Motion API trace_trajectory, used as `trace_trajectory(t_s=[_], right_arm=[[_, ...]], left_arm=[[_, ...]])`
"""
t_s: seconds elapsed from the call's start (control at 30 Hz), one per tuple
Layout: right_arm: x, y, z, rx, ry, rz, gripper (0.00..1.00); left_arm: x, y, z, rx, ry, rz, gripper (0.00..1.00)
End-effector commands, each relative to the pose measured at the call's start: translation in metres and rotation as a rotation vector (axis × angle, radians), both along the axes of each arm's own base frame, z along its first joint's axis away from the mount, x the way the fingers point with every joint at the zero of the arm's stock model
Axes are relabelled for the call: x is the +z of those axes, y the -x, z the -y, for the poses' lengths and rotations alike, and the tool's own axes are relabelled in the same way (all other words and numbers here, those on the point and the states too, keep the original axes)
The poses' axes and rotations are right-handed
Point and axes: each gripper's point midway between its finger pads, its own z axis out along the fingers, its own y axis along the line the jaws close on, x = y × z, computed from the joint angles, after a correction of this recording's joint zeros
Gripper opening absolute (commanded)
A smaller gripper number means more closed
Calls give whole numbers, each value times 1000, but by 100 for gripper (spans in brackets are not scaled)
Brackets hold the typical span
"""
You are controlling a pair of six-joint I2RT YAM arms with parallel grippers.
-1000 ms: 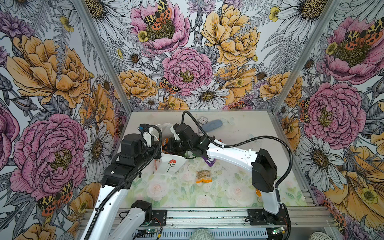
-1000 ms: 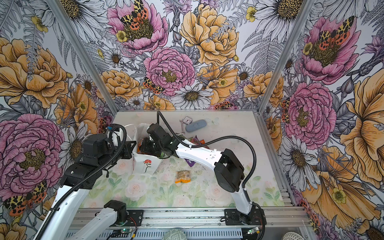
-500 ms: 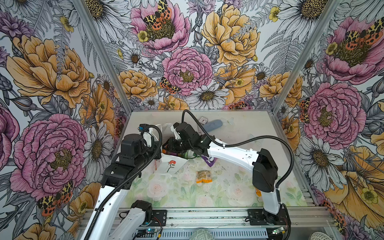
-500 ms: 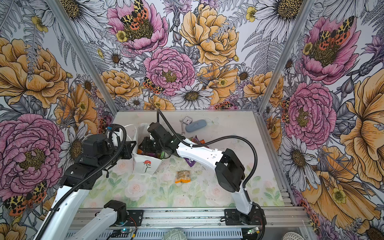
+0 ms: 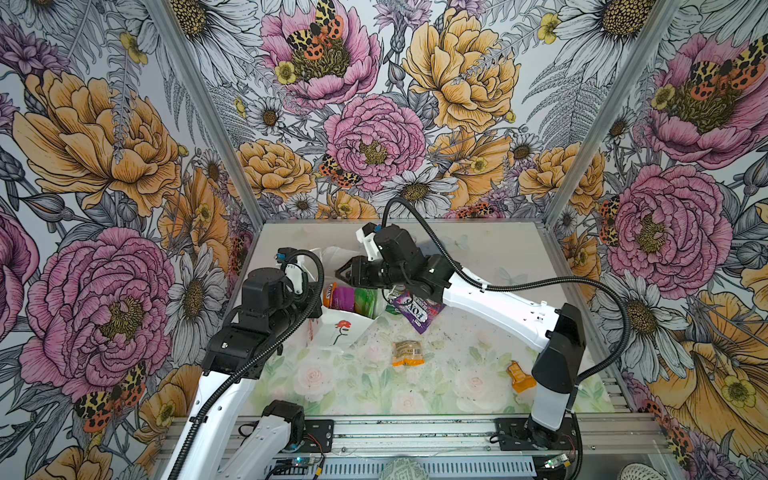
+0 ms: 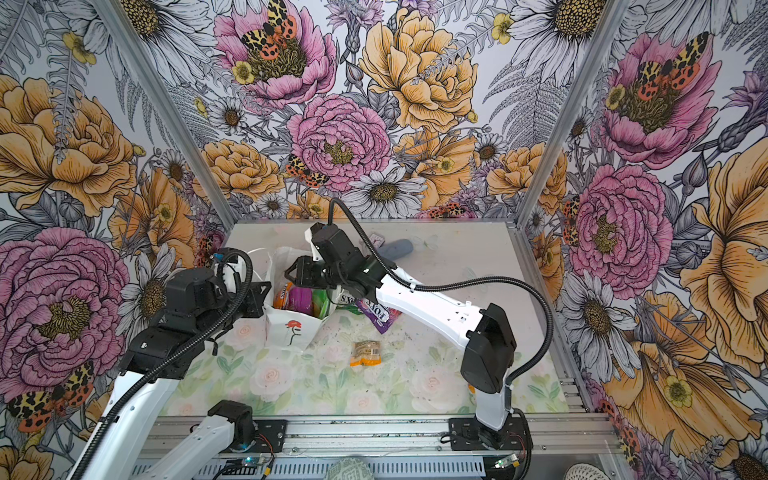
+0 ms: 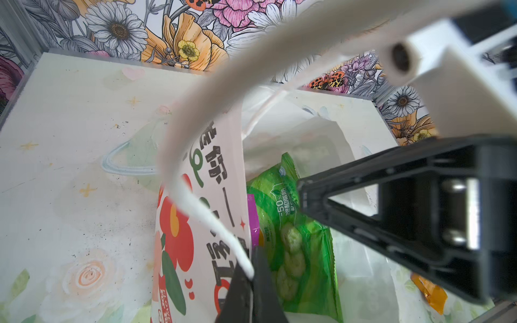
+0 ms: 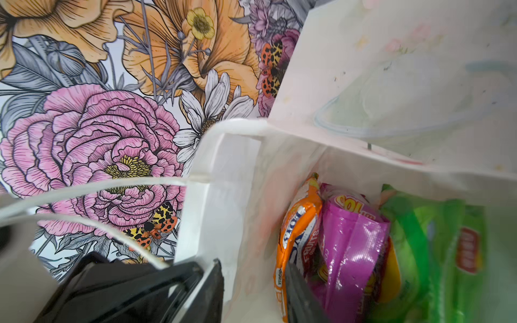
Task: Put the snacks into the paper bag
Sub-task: 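Open the right gripper and raise it out of the paper bag, then move the right gripper down over the purple Fox's Berries bag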
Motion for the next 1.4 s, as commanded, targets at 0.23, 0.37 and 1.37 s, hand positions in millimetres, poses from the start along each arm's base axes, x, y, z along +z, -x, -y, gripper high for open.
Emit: trace_trajectory(t_s=[0.23, 0.37, 1.37], right_arm=[[43, -5, 87, -157, 69, 195, 43], [33, -10, 138, -281, 131, 228, 44], [-176, -39, 186, -432, 427, -229, 64]], left_arm=[[36, -8, 0, 0, 5, 153, 1], [36, -8, 1, -2, 5, 151, 1], [37, -6, 1, -8, 4, 157, 3]])
